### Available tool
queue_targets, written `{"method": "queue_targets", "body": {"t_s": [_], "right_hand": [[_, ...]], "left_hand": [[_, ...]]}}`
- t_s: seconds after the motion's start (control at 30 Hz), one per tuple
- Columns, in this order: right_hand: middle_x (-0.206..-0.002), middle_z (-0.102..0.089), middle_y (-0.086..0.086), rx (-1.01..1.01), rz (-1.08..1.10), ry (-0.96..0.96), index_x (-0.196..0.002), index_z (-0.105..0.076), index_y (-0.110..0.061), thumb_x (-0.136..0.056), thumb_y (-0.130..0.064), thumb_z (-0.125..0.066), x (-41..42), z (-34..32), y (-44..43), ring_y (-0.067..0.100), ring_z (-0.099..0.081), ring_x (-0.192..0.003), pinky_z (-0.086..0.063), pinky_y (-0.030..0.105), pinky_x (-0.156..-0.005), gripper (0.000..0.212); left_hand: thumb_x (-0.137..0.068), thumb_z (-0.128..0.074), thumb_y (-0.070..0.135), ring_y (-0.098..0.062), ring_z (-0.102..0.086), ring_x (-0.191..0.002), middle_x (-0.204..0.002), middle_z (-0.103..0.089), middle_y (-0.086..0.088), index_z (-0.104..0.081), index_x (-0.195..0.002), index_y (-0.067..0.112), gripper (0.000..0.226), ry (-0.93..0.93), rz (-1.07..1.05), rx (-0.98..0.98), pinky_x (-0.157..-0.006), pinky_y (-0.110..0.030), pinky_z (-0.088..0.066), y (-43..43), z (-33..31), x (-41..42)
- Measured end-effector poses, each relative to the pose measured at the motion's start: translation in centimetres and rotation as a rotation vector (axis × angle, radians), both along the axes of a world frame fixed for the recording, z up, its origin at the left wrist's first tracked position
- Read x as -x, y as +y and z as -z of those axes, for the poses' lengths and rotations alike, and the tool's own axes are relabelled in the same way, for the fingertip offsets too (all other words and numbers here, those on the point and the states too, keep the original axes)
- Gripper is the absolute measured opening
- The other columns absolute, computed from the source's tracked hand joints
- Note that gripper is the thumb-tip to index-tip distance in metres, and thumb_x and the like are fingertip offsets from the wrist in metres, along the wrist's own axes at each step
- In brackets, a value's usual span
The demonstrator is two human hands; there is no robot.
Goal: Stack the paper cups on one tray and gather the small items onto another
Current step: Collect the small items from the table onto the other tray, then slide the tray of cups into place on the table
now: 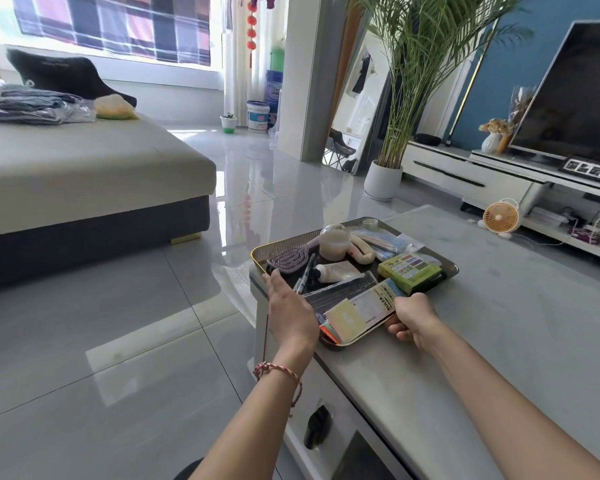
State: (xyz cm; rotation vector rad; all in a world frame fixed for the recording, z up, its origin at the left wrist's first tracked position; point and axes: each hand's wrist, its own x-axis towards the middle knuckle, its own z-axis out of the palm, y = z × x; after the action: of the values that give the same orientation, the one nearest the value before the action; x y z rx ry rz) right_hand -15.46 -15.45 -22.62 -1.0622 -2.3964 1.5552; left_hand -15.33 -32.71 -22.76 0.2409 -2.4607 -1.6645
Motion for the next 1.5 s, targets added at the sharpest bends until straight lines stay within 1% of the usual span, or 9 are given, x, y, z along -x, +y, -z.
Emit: {"method": "queue_targets", "body": {"t_s": [0.4, 0.53, 0.7, 0.9, 1.07, 1.17, 1.27, 1.37, 1.5], "right_hand": [[-0.058, -0.054, 0.013, 0.018, -0.004, 0.045, -0.108, -0.058, 0.006, -0.094, -0.009, -0.036, -0.8, 0.0, -0.1, 0.014, -0.046, -0.035, -0.031, 0.009, -0.027, 0.031], [-0.058, -0.054, 0.013, 0.000, -0.013, 0.047, -0.112, -0.057, 0.008, -0.094, -0.010, -0.035, -0.6, 0.3, 0.0, 0.007, -0.041, -0.020, -0.030, 0.009, -0.027, 0.033], [-0.058, -0.055, 0.012, -0.009, -0.012, 0.032, -0.116, -0.055, 0.008, -0.095, -0.012, -0.035, -0.8, 0.3, 0.1, 0.012, -0.045, -0.031, -0.029, 0.011, -0.027, 0.035], [-0.058, -0.054, 0.012, -0.001, 0.004, 0.035, -0.117, -0.054, 0.007, -0.096, -0.012, -0.034, -0.9, 0.2, 0.0, 0.015, -0.044, -0.038, -0.028, 0.011, -0.026, 0.035], [-0.061, -0.055, 0.011, 0.064, 0.025, 0.107, -0.111, -0.047, 0.002, -0.094, -0.013, -0.040, -1.8, 0.3, 0.1, 0.011, -0.045, -0.029, -0.029, 0.013, -0.026, 0.024], [-0.066, -0.055, 0.011, 0.195, -0.030, 0.158, -0.108, -0.043, -0.007, -0.099, -0.022, -0.040, -2.8, -0.4, 0.0, 0.011, -0.050, -0.031, -0.038, 0.015, -0.028, 0.018], [-0.070, -0.057, 0.008, 0.215, -0.075, 0.190, -0.111, -0.046, -0.012, -0.100, -0.026, -0.038, -6.0, -1.8, 0.9, 0.013, -0.050, -0.037, -0.041, 0.016, -0.032, 0.019], [-0.070, -0.057, 0.007, 0.237, -0.062, 0.255, -0.112, -0.047, -0.012, -0.100, -0.021, -0.039, -10.8, -3.6, 2.7, 0.013, -0.051, -0.041, -0.043, 0.018, -0.036, 0.017], [-0.069, -0.058, 0.006, 0.117, -0.001, 0.312, -0.114, -0.054, -0.006, -0.098, -0.007, -0.037, -18.6, -6.4, 5.7, 0.010, -0.053, -0.042, -0.046, 0.017, -0.040, 0.023]], "left_hand": [[-0.092, -0.038, -0.001, -0.036, -0.055, -0.114, -0.145, -0.037, -0.017, -0.026, -0.139, 0.011, 0.051, 0.015, -0.015, 0.023, -0.093, -0.048, -0.047, 0.0, 0.5, 0.1], [-0.091, -0.039, -0.001, -0.036, -0.055, -0.112, -0.146, -0.036, -0.017, -0.029, -0.137, 0.009, 0.047, 0.024, -0.023, 0.068, -0.090, -0.043, -0.047, -0.1, 0.4, 0.0], [-0.089, -0.041, -0.001, -0.034, -0.058, -0.097, -0.123, -0.055, -0.020, -0.031, -0.135, 0.009, 0.048, 0.053, -0.047, 0.058, -0.076, -0.037, -0.044, -0.2, 0.5, -0.1], [-0.090, -0.044, 0.003, -0.033, -0.060, -0.097, -0.118, -0.058, -0.020, -0.029, -0.136, 0.010, 0.049, 0.055, -0.044, 0.067, -0.081, -0.042, -0.049, -0.1, 1.2, 0.0], [-0.090, -0.039, 0.001, -0.024, -0.055, -0.077, -0.090, -0.054, -0.008, -0.023, -0.142, 0.007, 0.054, -0.033, -0.023, -0.015, -0.065, -0.036, -0.044, -0.5, 0.6, -0.1], [-0.090, -0.038, 0.006, -0.030, -0.054, -0.113, -0.123, -0.052, -0.015, -0.024, -0.142, 0.007, 0.054, 0.021, -0.035, -0.086, -0.094, -0.044, -0.047, -1.0, 0.1, -0.3], [-0.090, -0.042, 0.003, -0.030, -0.035, -0.135, -0.142, -0.041, -0.018, -0.038, -0.135, 0.001, 0.046, 0.369, -0.071, 0.065, -0.113, -0.043, -0.028, 0.6, -1.4, -3.4], [-0.090, -0.042, 0.002, -0.026, -0.041, -0.132, -0.136, -0.050, -0.014, -0.048, -0.128, 0.003, 0.039, 0.568, 0.180, 0.051, -0.111, -0.042, -0.032, 4.8, -2.4, -9.1], [-0.095, -0.042, 0.010, -0.020, -0.052, -0.118, -0.126, -0.059, -0.005, -0.057, -0.118, 0.011, 0.028, 0.409, 0.642, 0.078, -0.092, -0.022, -0.037, 11.3, -3.1, -15.3]]}}
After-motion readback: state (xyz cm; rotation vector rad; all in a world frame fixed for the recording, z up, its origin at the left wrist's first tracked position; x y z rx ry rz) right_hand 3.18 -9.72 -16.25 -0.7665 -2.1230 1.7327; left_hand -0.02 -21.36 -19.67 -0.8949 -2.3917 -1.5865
